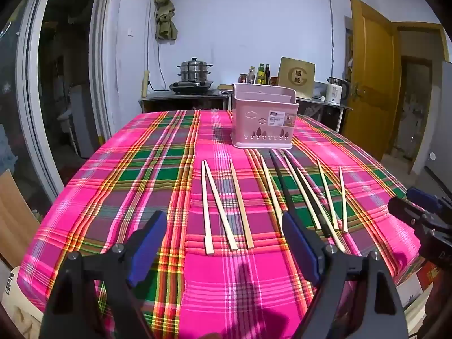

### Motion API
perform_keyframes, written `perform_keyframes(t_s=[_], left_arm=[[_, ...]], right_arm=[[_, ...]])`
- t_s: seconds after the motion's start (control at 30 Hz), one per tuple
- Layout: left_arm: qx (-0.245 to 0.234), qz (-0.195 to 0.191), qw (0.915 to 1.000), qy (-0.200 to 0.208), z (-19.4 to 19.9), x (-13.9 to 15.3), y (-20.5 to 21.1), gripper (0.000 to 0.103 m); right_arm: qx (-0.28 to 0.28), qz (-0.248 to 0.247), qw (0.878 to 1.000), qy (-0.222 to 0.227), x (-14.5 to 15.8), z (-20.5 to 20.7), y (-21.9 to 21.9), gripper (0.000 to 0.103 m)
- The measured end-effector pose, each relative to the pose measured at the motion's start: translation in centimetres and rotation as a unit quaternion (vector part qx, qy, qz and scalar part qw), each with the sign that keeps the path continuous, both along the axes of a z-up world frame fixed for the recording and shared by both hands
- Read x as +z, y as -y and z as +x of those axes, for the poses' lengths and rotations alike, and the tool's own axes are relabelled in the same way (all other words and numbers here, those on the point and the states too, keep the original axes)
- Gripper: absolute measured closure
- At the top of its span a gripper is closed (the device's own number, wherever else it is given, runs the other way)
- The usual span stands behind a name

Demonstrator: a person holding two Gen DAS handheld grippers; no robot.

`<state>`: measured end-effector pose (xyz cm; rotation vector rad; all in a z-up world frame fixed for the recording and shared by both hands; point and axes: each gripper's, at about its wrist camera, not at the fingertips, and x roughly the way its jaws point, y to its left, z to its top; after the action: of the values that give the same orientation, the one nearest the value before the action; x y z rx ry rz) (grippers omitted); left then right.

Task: Organize utensils

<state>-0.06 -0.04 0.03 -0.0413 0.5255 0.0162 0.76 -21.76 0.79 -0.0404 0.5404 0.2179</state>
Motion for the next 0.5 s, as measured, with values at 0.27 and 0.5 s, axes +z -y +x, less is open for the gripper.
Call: perform_keyframes(t_s=[0.27,0.5], left_arm=[[0.004,0.004,1.0,-0.004,0.0,-0.5,-0.1,0.018],[0.002,0.005,0.9999,-0.012,0.5,-0.6,0.2,0.018]], right_arm=[[0.005,-0.002,1.0,0.001,0.3,-0.1,0.2,0.037],[0.0,-0.002,1.0,0.007,0.4,-0.2,0.5,0.037]])
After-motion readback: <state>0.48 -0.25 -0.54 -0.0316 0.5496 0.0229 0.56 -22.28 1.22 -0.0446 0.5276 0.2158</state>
